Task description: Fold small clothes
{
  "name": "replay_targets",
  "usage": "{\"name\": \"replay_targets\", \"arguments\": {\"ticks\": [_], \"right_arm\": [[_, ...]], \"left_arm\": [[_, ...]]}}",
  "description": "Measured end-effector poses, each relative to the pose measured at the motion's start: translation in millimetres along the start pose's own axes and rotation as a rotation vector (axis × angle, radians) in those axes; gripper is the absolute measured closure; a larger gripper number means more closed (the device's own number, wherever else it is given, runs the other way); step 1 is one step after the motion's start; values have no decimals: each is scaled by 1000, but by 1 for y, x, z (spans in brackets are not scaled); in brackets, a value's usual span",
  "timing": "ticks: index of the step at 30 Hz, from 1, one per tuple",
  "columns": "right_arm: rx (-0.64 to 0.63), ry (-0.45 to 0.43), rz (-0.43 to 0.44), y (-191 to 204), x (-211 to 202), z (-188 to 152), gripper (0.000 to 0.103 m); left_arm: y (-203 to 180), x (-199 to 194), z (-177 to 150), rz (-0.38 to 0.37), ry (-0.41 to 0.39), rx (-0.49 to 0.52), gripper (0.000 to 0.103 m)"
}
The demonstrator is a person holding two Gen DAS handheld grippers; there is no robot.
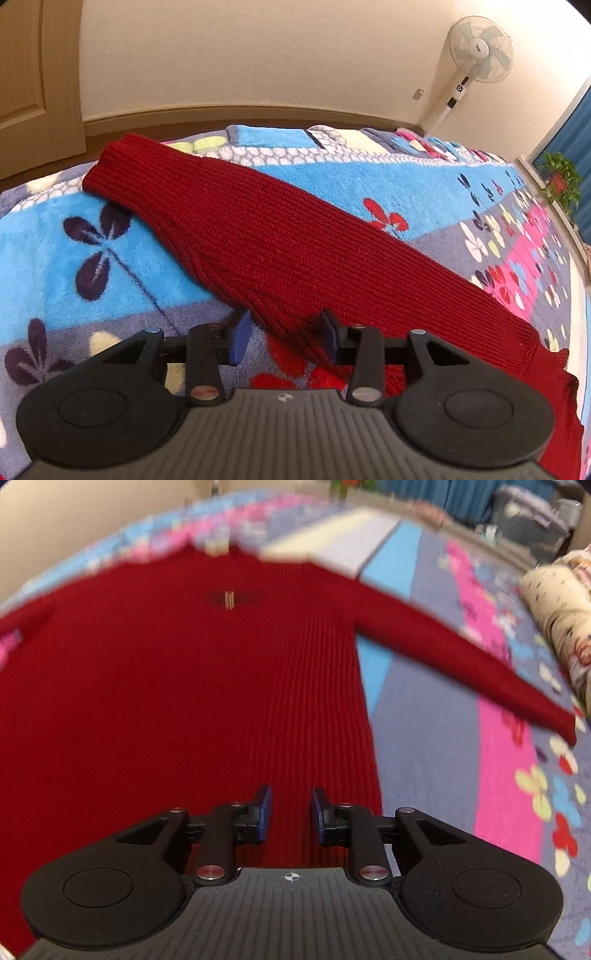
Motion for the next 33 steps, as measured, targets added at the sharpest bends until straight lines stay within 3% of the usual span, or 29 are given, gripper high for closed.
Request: {"name": "replay_targets", "arguments": {"ticks": [6,8,13,17,19,20,22,23,24,25,27,29,33], "right_arm": [[5,21,19,1,4,-2,78],[-8,23,13,1,5,-1,78],[-20,22,9,4,7,-1,78],[-39,18,3,5,8,1,78],[-45,14,0,5,6,0,78],[-47,12,0,6,6,-1,78],[-47,7,3,7,5,-2,78],[-47,4,5,6,6,-3,78],[-46,0,6,6,6,-5,78],[-44,-4,8,6,5,-5,78],[-43,-9,7,5,3,-7,78],[-52,-13,2,6,2,-8,78],[-60,-21,-10,9,0,-8,78]], "left_arm": [[-5,3,1,38,-26,31,61],[-8,2,2,70,-49,79,82],[-34,-25,16,88,-184,140,90],[-98,-76,17,-16,-392,296,92],[-147,-104,-6,-157,-467,414,93],[-181,-122,-29,-284,-491,509,93],[-235,-147,-81,-535,-440,672,89],[-257,-154,-112,-661,-339,741,64],[-275,-158,-145,-793,-185,808,53],[-283,-162,-167,-845,-130,847,52],[-288,-163,-176,-792,-197,890,52],[-285,-149,-172,-776,-155,855,53],[-261,-106,-141,-630,-129,763,54]]}}
Point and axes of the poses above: each gripper's, at about its wrist camera, not at the fingertips, and x roughly the way its jaws point, y to its left, z to its top, the point moved 10 cm from there along x, roughly the way its jaws point, and after that the axes turned 1 degree about -x, right-handed, at the moved point
